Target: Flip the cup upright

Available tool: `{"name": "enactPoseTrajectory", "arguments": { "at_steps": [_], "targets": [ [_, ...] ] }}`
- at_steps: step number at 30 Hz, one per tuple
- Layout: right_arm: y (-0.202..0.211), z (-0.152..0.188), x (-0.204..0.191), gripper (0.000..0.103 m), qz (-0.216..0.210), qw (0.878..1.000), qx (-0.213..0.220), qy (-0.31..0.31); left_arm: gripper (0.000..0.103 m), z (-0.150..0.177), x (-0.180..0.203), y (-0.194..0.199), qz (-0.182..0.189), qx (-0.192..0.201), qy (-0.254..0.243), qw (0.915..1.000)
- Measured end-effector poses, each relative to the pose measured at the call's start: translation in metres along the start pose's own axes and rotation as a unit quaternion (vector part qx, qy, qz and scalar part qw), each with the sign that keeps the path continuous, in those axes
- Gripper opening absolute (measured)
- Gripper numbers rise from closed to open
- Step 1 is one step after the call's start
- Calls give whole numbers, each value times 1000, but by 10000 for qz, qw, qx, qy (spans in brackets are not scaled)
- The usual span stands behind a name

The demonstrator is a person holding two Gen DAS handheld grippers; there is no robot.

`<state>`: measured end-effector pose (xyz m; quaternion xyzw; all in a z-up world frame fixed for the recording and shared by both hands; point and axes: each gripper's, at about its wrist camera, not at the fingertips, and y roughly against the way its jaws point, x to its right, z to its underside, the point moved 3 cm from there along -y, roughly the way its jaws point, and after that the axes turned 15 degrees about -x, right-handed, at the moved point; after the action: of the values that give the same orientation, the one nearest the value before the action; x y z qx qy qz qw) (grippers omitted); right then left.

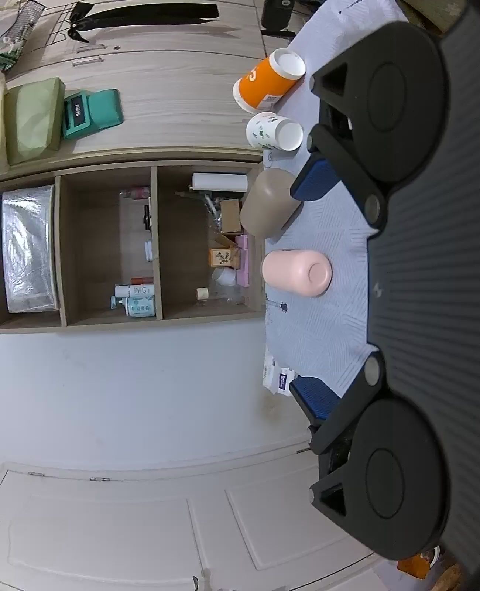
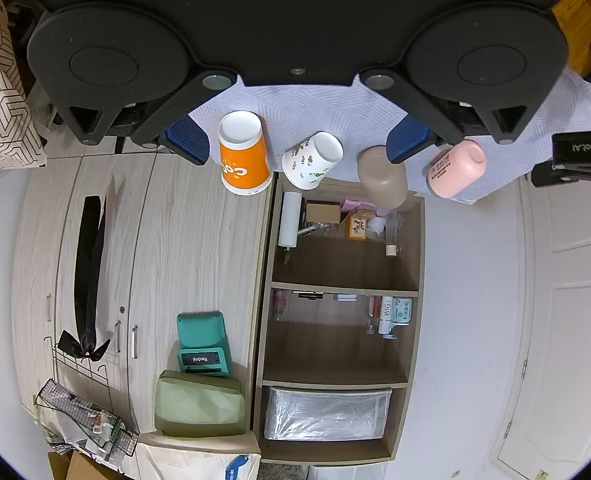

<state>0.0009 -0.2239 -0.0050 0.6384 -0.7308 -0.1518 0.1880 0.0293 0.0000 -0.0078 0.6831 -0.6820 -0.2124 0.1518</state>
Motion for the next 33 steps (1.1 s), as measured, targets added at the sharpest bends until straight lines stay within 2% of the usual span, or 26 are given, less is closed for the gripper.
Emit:
{"name": "enactPoseTrajectory", "arguments": {
  "at_steps": [9, 10, 19, 33],
  "targets": [
    [-1, -1, 0, 103, -7, 10000, -13, -14, 103, 0, -9, -1, 68, 19, 170, 9998],
    [-1, -1, 0, 103, -7, 10000, -11, -13, 103, -3, -9, -7, 74, -96, 156, 9998],
    [-5, 2, 2, 103, -4, 10000, -80, -14, 103, 4, -14, -2, 79, 34, 190, 9998],
    [-7, 1, 2, 103, -15, 9999, -142, -84, 103, 7, -14, -4, 112, -37, 174, 9998]
  ]
}}
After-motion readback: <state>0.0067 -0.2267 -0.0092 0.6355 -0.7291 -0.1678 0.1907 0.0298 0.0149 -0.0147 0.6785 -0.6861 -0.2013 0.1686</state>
